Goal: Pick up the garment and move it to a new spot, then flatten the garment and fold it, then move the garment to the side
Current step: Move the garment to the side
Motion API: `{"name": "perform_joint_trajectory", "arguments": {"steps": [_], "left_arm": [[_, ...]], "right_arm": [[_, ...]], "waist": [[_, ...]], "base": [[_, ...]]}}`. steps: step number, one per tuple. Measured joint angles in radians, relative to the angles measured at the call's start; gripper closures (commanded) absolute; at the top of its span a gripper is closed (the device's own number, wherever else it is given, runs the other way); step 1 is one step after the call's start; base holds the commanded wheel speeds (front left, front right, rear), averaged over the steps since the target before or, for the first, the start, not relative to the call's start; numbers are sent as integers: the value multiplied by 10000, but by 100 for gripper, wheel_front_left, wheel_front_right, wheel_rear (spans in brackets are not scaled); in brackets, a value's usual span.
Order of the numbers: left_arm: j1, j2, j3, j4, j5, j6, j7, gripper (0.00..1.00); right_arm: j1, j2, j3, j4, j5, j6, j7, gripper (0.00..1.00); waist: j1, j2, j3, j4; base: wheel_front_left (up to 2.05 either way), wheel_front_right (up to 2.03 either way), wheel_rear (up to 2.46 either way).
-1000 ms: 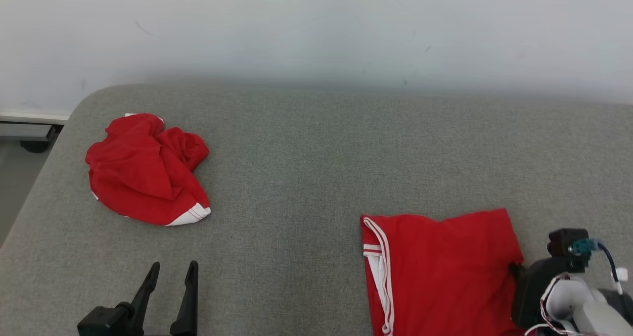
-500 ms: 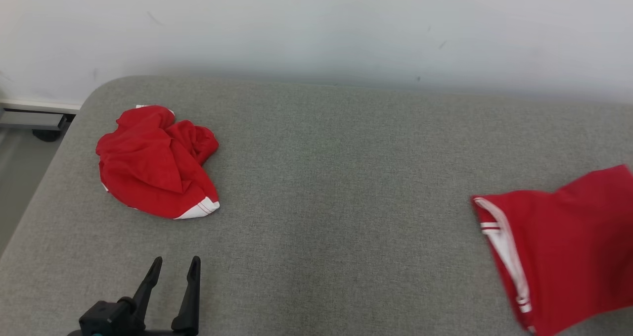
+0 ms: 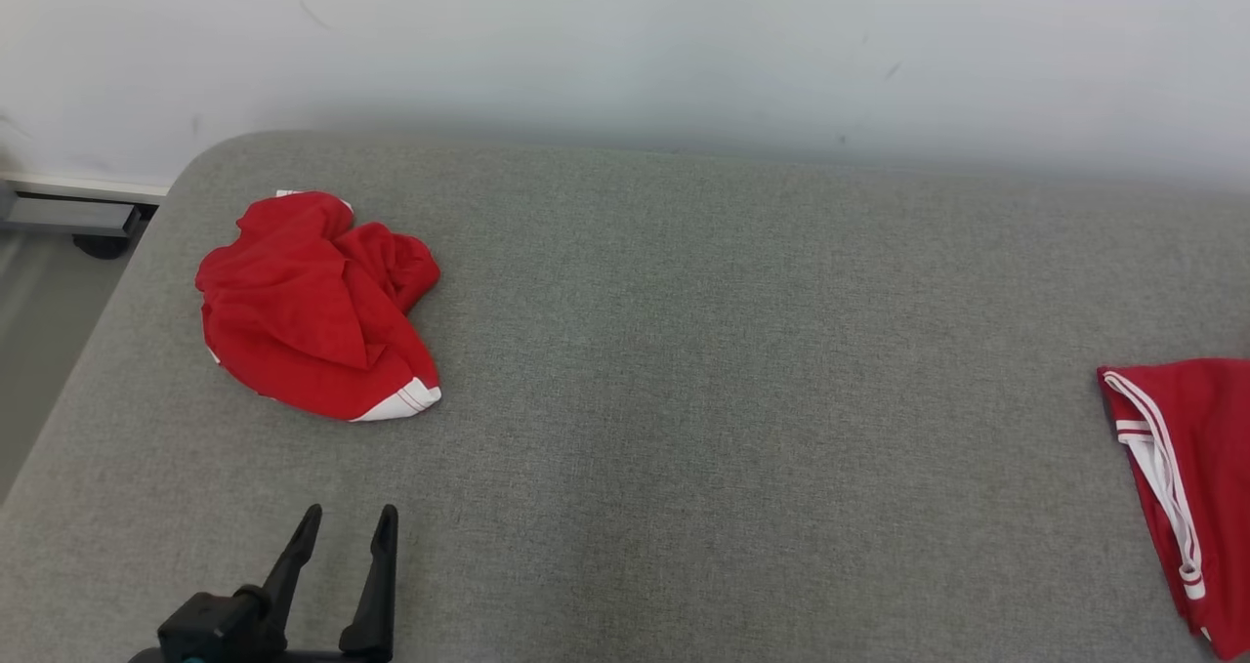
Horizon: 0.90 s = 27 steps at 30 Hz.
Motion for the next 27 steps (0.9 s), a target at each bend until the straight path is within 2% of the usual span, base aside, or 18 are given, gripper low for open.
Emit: {"name": "perform_joint_trajectory", "arguments": {"steps": [6,19,20,21,22,27], "left_arm": [[-6,-27,-58,-15,35,2,12,0],[17,6,58,-125,33,17,12,0],[8,4,46,-123,33,17,12,0],[-4,-2,31,-121,33,17,12,0],[-20,-15,-2,-121,33,13,13,0],[-181,-73,-111,-107,33,0,86,0]], "right_arm": [[491,102,-288,94,15,-219,-343,100],[12,25,-343,500,-17,-211,-861,100],[-43,23,-318,548,-17,-159,-936,69],[-110,25,-320,604,10,-71,-963,3],[-131,19,-324,650,13,-67,-1009,0],[-131,42,-303,888,15,104,-1193,0]], "waist": [[-2,0,18,47],[-2,-1,70,-413],[-2,-1,74,-451],[-2,-1,76,-485],[-2,0,76,-513],[-2,-1,73,-530]], "base": [[0,0,0],[0,0,0],[0,0,0],[0,0,0],[0,0,0],[0,0,0]]}}
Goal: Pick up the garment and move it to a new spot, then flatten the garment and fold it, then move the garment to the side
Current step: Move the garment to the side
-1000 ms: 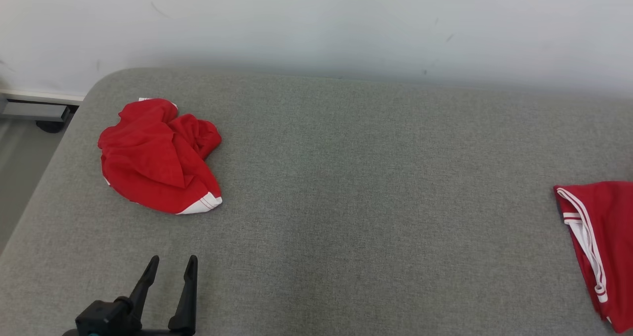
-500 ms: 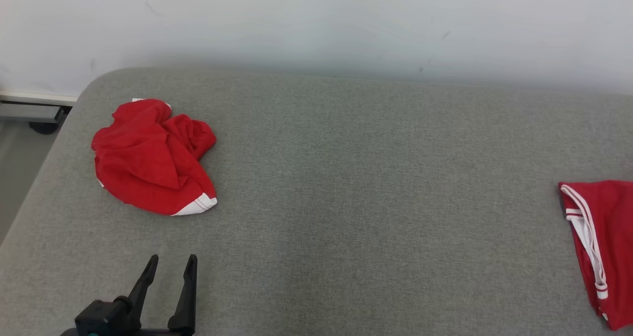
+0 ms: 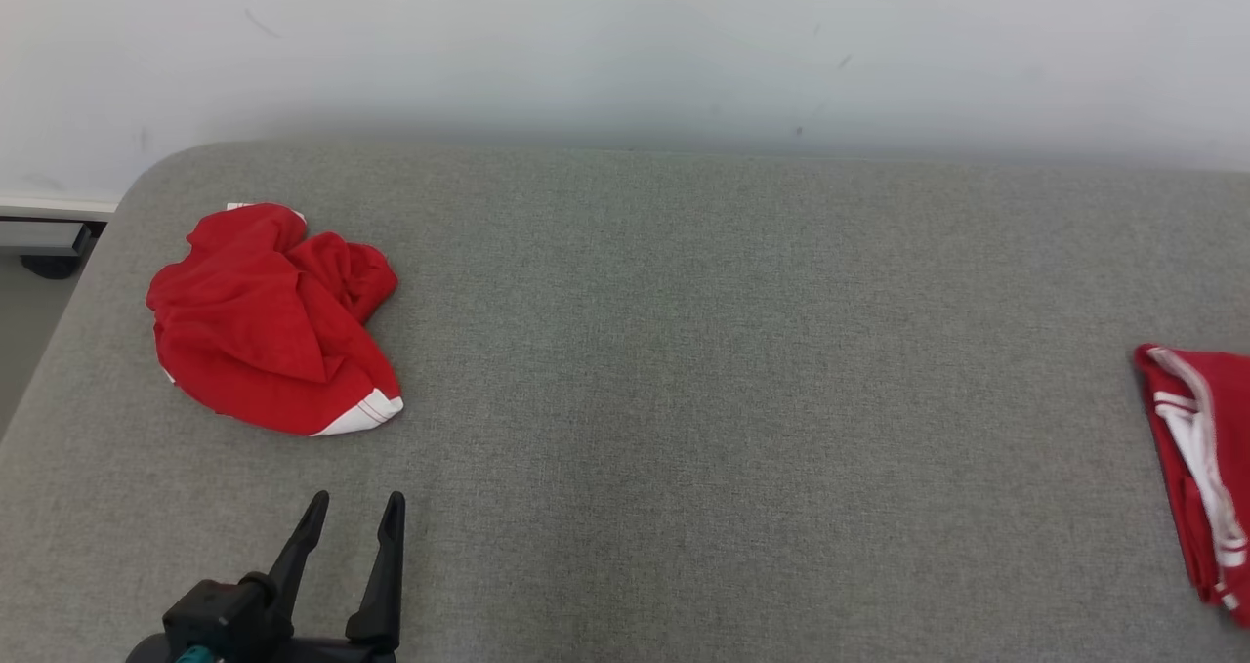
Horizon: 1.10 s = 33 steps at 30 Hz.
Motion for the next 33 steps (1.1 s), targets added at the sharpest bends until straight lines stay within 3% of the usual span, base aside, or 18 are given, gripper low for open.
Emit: {"name": "perform_joint_trajectory", "arguments": {"steps": [7,11,14,20,27,33], "left_arm": [[1,-6,217,63,-2,17,-15,0],[3,13,393,44,-6,50,-151,0],[1,128,581,19,2,105,-268,0],[1,148,876,6,100,197,-431,0],[45,174,1116,10,288,267,-529,0],[419,151,1187,-81,290,282,-545,0]], "right_arm": [[-1,462,121,-334,4,-6,-495,0],[-4,1083,92,-830,332,134,-911,0],[29,1912,150,-1557,775,458,-1413,0],[711,3586,299,-2909,1300,487,-2297,0],[2033,4569,313,-4238,1666,476,-2466,0],[2815,5022,412,-5091,1848,474,-2541,0]], "waist": [[0,0,-76,44],[0,0,-130,50],[0,-1,-194,39],[0,0,-429,-35],[0,0,-808,-93],[-1,-1,-1119,-174]], "base": [[0,0,0],[0,0,0],[0,0,0],[0,0,0],[0,0,0],[0,0,0]]}}
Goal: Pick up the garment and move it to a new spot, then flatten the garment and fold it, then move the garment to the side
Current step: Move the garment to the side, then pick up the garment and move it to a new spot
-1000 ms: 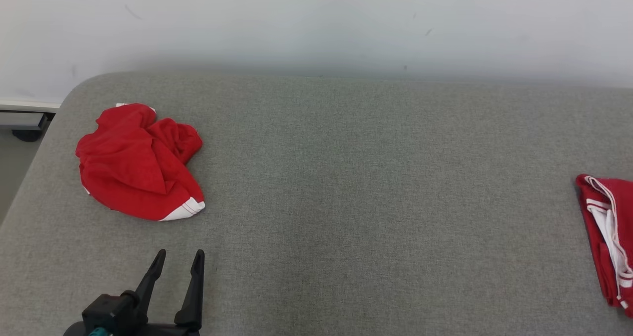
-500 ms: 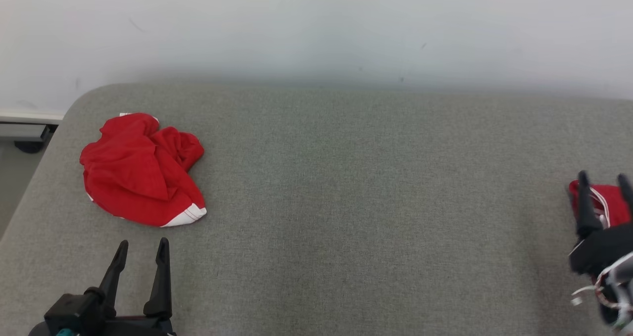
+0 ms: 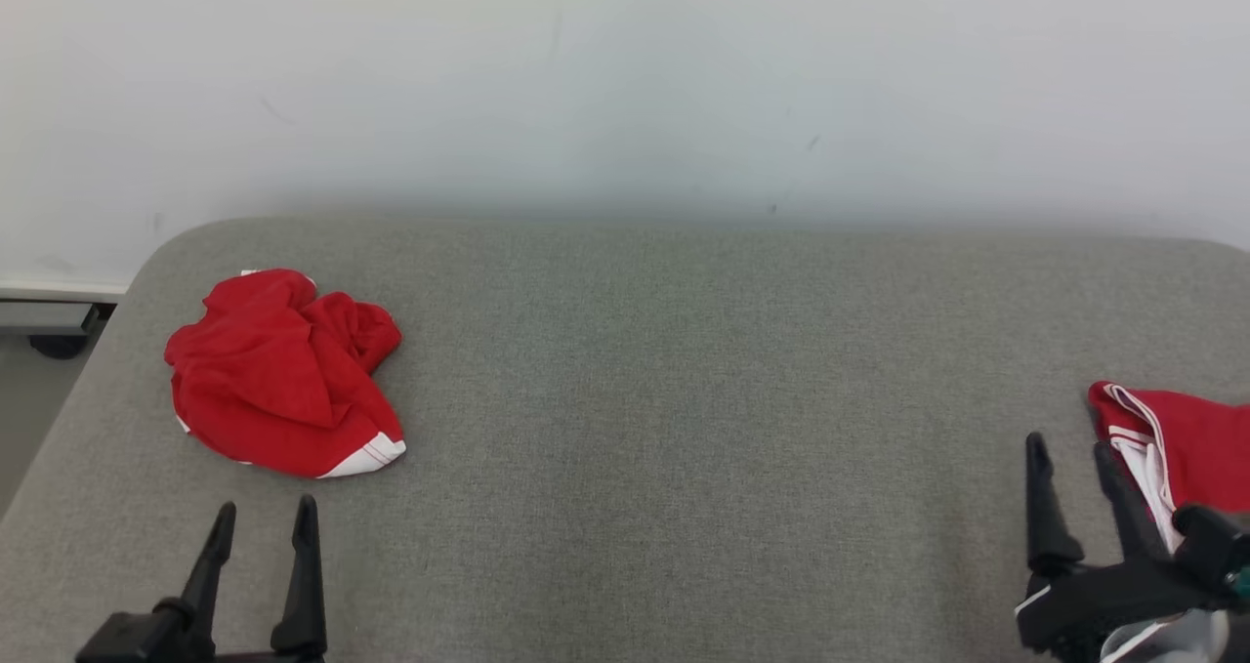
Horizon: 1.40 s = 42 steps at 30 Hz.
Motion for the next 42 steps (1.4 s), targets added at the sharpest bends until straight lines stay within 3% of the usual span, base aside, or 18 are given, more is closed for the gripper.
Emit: {"name": "perform_joint_trajectory", "arguments": {"steps": [11,42], "left_arm": [[486,-128,-54,-140,77,73,-84,0],[441,-209,-288,-209,107,73,-40,0]], "right_arm": [[812,372,410,-746,-10,-88,13,0],[1333,362,523,-1216,-13,-276,543,0]], "waist": [[1,0,-242,-225],[2,0,-185,-35]], "base": [[0,0,0],[0,0,0]]}}
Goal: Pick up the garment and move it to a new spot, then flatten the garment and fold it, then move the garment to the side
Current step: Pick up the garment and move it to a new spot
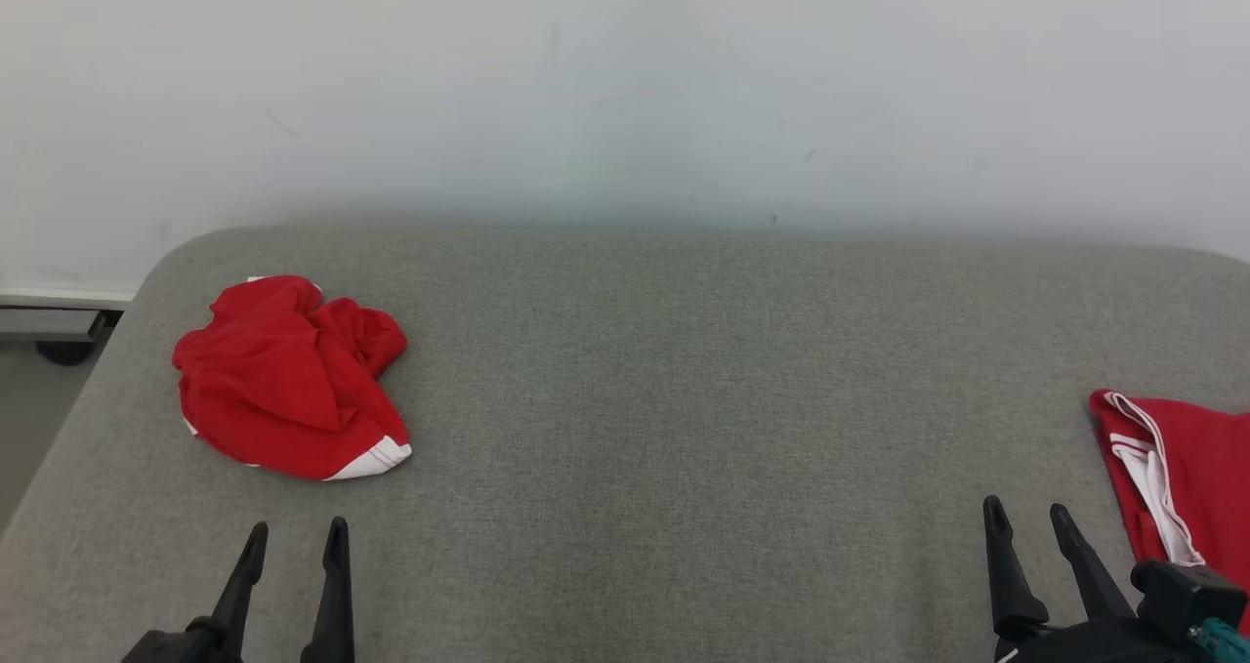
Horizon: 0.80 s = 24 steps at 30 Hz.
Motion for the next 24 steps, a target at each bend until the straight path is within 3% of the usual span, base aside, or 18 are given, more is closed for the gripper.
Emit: {"name": "perform_joint_trajectory", "arguments": {"steps": [24], "left_arm": [[583,337,470,-424,109,6,238,0]], "right_arm": [[-237,322,872,221,-10,245,422,0]], "waist": [[-1,0,-128,2941]], "base": [[0,0,0]]}}
